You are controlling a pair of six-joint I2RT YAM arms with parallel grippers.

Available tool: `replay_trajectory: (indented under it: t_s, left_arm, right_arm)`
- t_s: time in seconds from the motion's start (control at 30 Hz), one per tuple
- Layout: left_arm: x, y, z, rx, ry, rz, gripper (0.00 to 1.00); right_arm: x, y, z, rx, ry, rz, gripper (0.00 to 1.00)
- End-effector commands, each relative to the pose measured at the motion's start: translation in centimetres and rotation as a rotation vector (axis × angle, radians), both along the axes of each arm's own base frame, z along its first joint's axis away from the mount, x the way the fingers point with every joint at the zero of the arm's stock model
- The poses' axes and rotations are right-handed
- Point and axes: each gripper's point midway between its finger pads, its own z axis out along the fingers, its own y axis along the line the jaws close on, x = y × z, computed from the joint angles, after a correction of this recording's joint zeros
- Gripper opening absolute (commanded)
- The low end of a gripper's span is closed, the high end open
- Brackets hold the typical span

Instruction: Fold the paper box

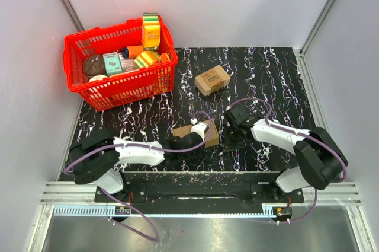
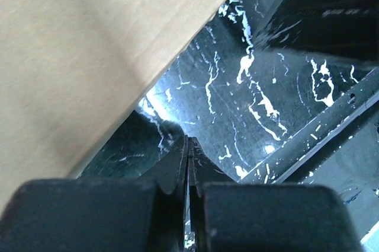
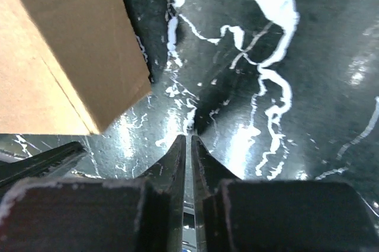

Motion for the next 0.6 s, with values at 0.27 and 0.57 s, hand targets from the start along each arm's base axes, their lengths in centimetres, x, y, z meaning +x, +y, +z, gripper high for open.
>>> replay_trajectory:
  t_s: [0.27,0.57]
  left_arm:
    - [-0.7,5.0,5.3,-0.105,-0.094,0.084,0.0]
    - [6.4,10.9,14.1,-0.142,-0.42,0.263,0.03]
  right_arm:
    - [5.8,-1.4,8.3,-0.059,-0.328,-0.067,0.14]
    - [2.3,2.9,6.0,0.194,-0.168,0.02,0.11]
